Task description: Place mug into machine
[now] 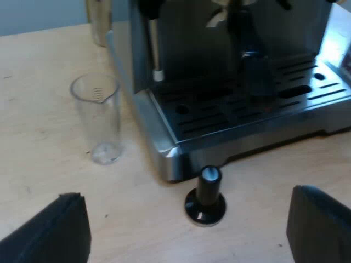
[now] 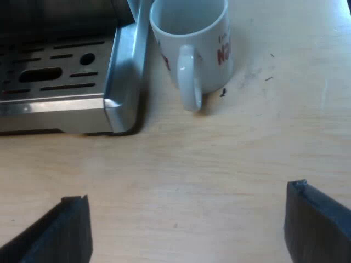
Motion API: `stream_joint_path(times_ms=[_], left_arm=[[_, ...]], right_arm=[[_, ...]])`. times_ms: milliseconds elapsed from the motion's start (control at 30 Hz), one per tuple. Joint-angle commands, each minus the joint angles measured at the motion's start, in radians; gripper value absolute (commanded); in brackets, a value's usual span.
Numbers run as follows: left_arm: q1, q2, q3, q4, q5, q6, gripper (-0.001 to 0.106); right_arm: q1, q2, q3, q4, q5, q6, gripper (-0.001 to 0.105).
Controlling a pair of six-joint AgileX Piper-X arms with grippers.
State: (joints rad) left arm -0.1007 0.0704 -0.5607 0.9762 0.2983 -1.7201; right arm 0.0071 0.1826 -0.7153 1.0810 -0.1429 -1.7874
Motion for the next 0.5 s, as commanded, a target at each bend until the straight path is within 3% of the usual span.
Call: stream_joint_path(times_ms=[33,267,500], left_arm=[[-0.034,0.023,-0.024,-0.018,0.005,-0.012,0.079],[-0.128,0.126,-0.081,-0.022,0.005,-0.012,0.079],[-0.216,0.214,-0.120,-0.126,0.015,-0.012,0.079]], right_arm=[[0.001,0.029,-0.039,-0.002,-0.041,-0.002,0.072],[0.068,0.109,-0.094,-0.001,-0.056,-0.004,0.072],[0.144,0.177,-0.112,-0.006,-0.064,-0.008,0.072]])
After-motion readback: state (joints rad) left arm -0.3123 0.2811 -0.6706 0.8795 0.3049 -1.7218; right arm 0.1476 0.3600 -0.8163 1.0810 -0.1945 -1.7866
